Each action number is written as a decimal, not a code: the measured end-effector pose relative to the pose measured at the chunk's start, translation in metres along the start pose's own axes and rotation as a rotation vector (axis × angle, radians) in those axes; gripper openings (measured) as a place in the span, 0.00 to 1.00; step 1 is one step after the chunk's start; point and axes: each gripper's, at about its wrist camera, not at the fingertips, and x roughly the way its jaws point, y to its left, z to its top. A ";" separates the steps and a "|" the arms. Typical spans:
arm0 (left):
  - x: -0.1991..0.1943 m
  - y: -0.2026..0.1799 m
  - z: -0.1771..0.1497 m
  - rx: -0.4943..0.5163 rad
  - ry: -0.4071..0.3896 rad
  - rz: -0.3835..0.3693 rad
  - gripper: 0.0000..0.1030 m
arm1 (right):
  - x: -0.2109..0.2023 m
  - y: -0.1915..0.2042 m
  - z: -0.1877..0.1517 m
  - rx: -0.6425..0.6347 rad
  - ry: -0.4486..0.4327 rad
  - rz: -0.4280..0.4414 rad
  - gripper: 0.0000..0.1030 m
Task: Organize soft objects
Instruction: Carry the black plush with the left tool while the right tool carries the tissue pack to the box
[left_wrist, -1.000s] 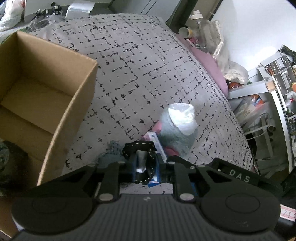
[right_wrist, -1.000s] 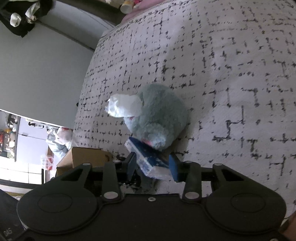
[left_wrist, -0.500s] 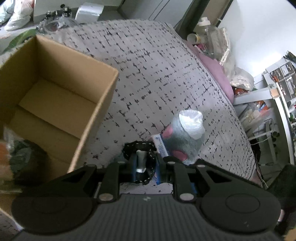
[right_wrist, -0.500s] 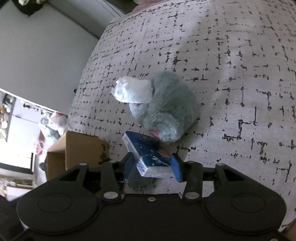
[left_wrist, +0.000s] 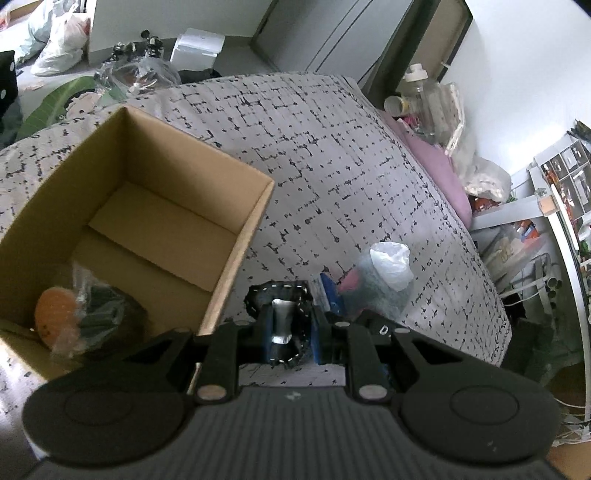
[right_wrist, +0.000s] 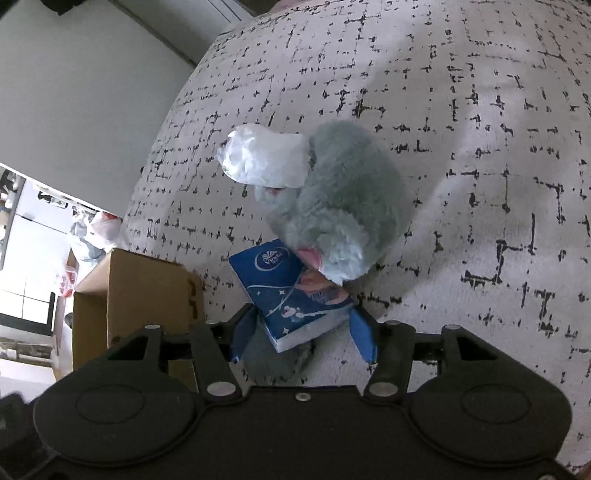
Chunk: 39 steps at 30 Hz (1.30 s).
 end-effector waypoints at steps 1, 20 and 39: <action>-0.003 0.001 -0.001 0.000 -0.003 -0.001 0.19 | 0.001 0.000 0.000 0.003 -0.004 0.000 0.55; -0.051 0.012 -0.005 -0.024 -0.063 0.000 0.19 | -0.033 -0.004 -0.024 0.000 -0.070 0.049 0.24; -0.091 0.013 -0.018 0.006 -0.127 0.017 0.19 | -0.099 0.003 -0.050 -0.062 -0.168 0.159 0.23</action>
